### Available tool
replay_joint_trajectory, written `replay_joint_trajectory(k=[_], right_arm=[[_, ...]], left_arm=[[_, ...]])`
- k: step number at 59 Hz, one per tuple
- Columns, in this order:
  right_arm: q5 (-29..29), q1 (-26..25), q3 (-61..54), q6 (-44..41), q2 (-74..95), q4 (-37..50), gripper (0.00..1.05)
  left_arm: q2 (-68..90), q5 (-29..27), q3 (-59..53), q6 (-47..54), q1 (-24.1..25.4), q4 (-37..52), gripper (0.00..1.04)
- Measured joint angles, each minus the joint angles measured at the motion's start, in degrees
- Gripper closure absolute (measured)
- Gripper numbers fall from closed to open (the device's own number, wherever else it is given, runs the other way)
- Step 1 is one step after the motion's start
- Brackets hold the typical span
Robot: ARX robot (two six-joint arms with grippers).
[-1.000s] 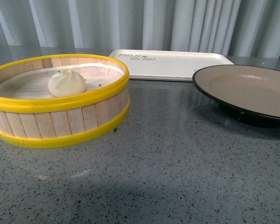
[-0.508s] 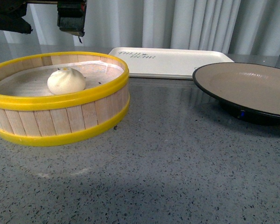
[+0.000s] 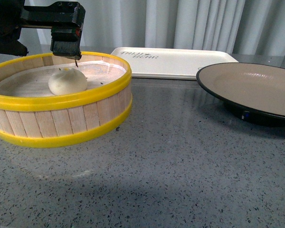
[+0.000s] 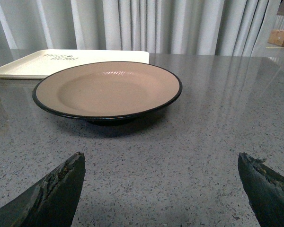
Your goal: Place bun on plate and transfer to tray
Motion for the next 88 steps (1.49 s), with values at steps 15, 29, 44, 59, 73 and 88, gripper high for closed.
replay_joint_trajectory(k=[15, 29, 44, 59, 73, 88], right_arm=[[0.0, 0.0, 0.0, 0.0, 0.0, 0.0, 0.08], [0.0, 0.0, 0.0, 0.0, 0.0, 0.0, 0.08], [0.0, 0.0, 0.0, 0.0, 0.0, 0.0, 0.08], [0.0, 0.0, -0.02, 0.0, 0.0, 0.0, 0.08], [0.0, 0.0, 0.0, 0.0, 0.0, 0.0, 0.08], [0.0, 0.0, 0.0, 0.0, 0.0, 0.0, 0.08]], left_arm=[[1.7, -1.84, 0.0, 0.9, -2.36, 1.46, 0.07], [3.13, -2.84, -0.2, 2.08, -2.97, 1.99, 0.07], [4.22, -3.91, -0.35, 3.91, -3.26, 2.82, 0.07], [4.63, -4.17, -0.46, 5.31, -3.56, 3.32, 0.25], [4.63, -4.55, -0.7, 6.08, -3.8, 3.34, 0.69], [4.42, -4.52, -0.7, 6.12, -3.85, 3.28, 1.01]])
